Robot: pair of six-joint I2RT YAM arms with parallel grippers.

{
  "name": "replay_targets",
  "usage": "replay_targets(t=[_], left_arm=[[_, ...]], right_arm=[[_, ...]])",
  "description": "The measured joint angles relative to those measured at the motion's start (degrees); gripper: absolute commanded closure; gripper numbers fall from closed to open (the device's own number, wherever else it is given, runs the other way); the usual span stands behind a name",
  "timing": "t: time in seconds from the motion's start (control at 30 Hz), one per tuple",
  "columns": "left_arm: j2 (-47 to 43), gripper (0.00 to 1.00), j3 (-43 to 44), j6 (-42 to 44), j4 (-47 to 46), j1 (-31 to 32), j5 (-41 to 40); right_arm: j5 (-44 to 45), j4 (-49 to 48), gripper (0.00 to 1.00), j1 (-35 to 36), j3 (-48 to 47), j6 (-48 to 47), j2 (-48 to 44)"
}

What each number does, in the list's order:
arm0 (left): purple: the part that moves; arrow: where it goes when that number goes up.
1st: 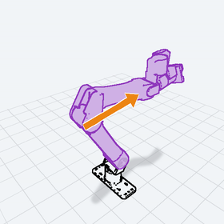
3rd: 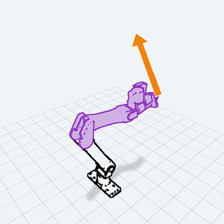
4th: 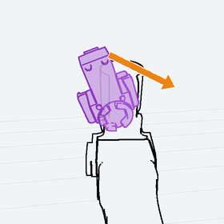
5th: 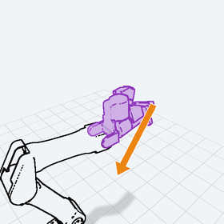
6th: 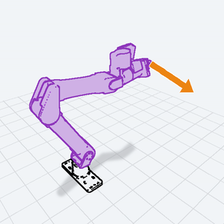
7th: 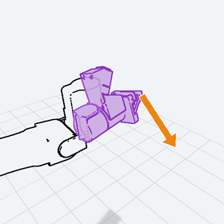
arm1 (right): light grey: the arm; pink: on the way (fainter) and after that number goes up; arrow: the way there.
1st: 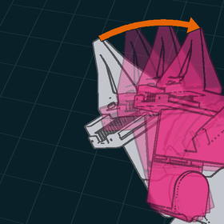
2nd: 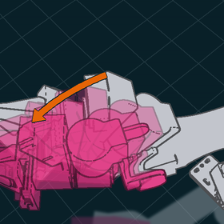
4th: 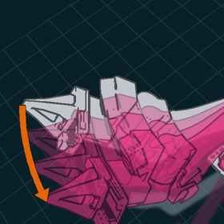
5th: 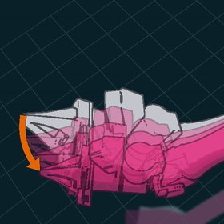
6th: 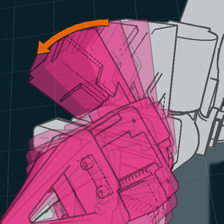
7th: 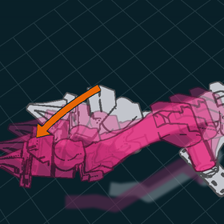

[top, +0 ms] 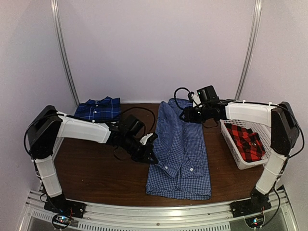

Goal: Fold and stack the long sleeve shirts
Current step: Adjust the sleeve of the rectangle-folded shirt.

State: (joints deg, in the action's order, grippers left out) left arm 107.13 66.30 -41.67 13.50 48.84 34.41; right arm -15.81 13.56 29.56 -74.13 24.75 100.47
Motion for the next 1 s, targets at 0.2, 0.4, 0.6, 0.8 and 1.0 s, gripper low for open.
replay_targets(t=[0.2, 0.4, 0.6, 0.8, 1.0], left_arm=[[-2.3, 1.00, 1.2, 1.3, 0.1, 2.4, -2.5], [-5.2, 1.00, 2.5, 1.7, 0.3, 3.7, -6.0], [-6.7, 1.00, 5.1, 2.8, 0.3, 4.2, -8.3], [-8.3, 1.00, 6.4, 3.9, 0.3, 5.8, -10.2], [-8.5, 1.00, 6.9, 4.3, 1.0, 6.0, -11.5]], right_arm=[[-0.1, -1.0, 0.60, -0.8, -3.3, 0.1, 5.1], [-2.2, -2.2, 0.58, -1.0, -3.2, 0.7, 5.4], [-3.9, -2.8, 0.57, -1.0, -4.4, 0.7, 7.1], [-5.7, -2.9, 0.54, -1.1, -9.2, 0.5, 14.3], [-7.4, -2.8, 0.50, -2.4, -15.0, 0.8, 20.8]])
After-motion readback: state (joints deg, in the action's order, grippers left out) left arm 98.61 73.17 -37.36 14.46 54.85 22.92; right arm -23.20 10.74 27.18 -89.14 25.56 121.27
